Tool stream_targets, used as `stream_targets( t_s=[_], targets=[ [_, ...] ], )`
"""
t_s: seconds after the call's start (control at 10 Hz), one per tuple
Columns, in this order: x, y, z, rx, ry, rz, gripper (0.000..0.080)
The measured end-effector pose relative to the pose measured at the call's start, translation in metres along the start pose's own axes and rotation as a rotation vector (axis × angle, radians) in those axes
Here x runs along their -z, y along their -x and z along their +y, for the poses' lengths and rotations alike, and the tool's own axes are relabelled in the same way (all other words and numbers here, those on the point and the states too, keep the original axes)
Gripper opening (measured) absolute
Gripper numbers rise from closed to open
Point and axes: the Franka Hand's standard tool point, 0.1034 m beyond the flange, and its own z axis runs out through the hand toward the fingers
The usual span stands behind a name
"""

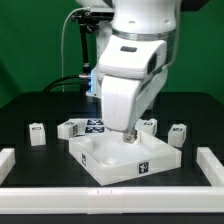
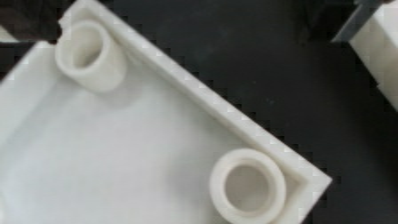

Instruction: Assemble one leg

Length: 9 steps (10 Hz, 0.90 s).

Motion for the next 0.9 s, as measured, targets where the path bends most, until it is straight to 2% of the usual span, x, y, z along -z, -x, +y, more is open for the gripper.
stream_targets(
  t_s=[0.1, 0.3, 0.7, 0.8, 0.9],
  targets=[
    [-0.006, 0.011, -0.007, 0.03, 0.012, 0.006, 0.065],
    [-0.008, 0.021, -0.009, 0.078, 0.063, 0.02, 0.065],
    [-0.01, 0.022, -0.01, 0.069, 0.054, 0.018, 0.065],
    [-0.014, 0.029, -0.013, 0.194, 0.085, 0.023, 0.065],
    [-0.023, 0.042, -0.026, 0.307, 0.091, 0.019, 0.065]
  ],
)
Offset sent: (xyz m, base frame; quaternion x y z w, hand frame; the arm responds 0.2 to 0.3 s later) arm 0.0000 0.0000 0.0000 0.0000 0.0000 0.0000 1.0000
